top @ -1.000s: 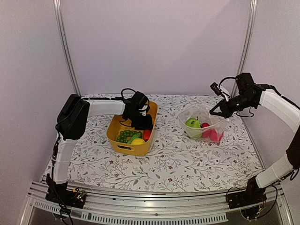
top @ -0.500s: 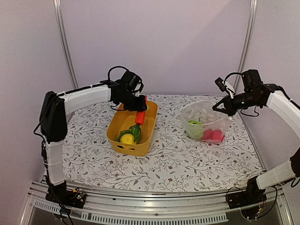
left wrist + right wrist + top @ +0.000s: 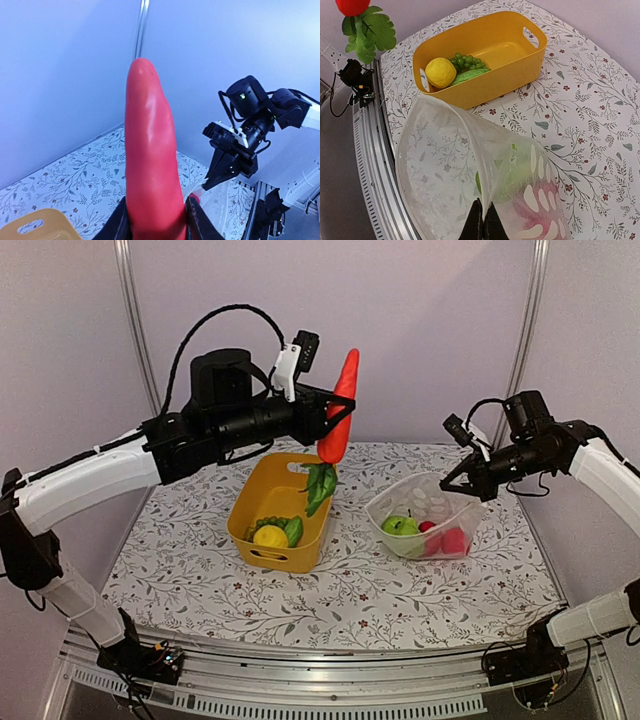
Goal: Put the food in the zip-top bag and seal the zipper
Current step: Place the fake vegetable in the zipper food storage bag.
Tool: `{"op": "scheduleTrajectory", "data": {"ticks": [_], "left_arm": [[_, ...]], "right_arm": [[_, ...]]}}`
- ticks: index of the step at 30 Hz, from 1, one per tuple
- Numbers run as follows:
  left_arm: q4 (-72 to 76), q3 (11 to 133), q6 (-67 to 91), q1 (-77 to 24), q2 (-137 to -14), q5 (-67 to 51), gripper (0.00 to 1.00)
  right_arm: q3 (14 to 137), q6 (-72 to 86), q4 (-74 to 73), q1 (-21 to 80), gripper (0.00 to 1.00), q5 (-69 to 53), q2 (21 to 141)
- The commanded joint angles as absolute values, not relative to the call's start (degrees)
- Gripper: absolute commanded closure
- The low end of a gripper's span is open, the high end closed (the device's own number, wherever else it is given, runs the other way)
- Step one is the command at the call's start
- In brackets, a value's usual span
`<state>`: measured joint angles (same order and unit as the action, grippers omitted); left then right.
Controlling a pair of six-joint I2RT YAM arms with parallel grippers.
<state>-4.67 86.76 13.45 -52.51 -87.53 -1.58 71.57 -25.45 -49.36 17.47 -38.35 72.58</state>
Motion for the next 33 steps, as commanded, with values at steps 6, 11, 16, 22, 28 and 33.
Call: {"op": "scheduleTrajectory", "data": {"ticks": [6, 11, 16, 22, 28, 33], "left_arm": [[29.5, 82.0, 7.9, -61.3, -94.7, -10.2, 0.79], [42.5, 83.7, 11.1, -63.1, -103.4, -11.7, 0.82], [48.5, 85.6, 11.8, -64.4, -110.1, -11.5, 0.83], [53.3, 85.3, 10.3, -65.1, -114.7, -8.6, 0.79], [61.6, 80.6, 8.1, -66.1, -116.2, -7.6, 0.78], [59.2, 80.8, 4.3, -67.3, -117.2, -4.5, 0.78]], "right_arm": [[75.2, -26.6, -54.2, 20.5, 1.00, -43.3, 74.4], [76.6, -25.5, -54.2, 20.5, 1.00, -45.0, 75.0], [77.2, -24.6, -54.3, 20.6, 1.00, -45.3, 75.6], [76.6, -23.8, -53.7, 20.5, 1.00, -45.2, 75.2], [76.6, -22.7, -52.9, 20.5, 1.00, -42.7, 74.9], [76.6, -22.0, -52.5, 20.4, 1.00, -42.0, 75.4]]}}
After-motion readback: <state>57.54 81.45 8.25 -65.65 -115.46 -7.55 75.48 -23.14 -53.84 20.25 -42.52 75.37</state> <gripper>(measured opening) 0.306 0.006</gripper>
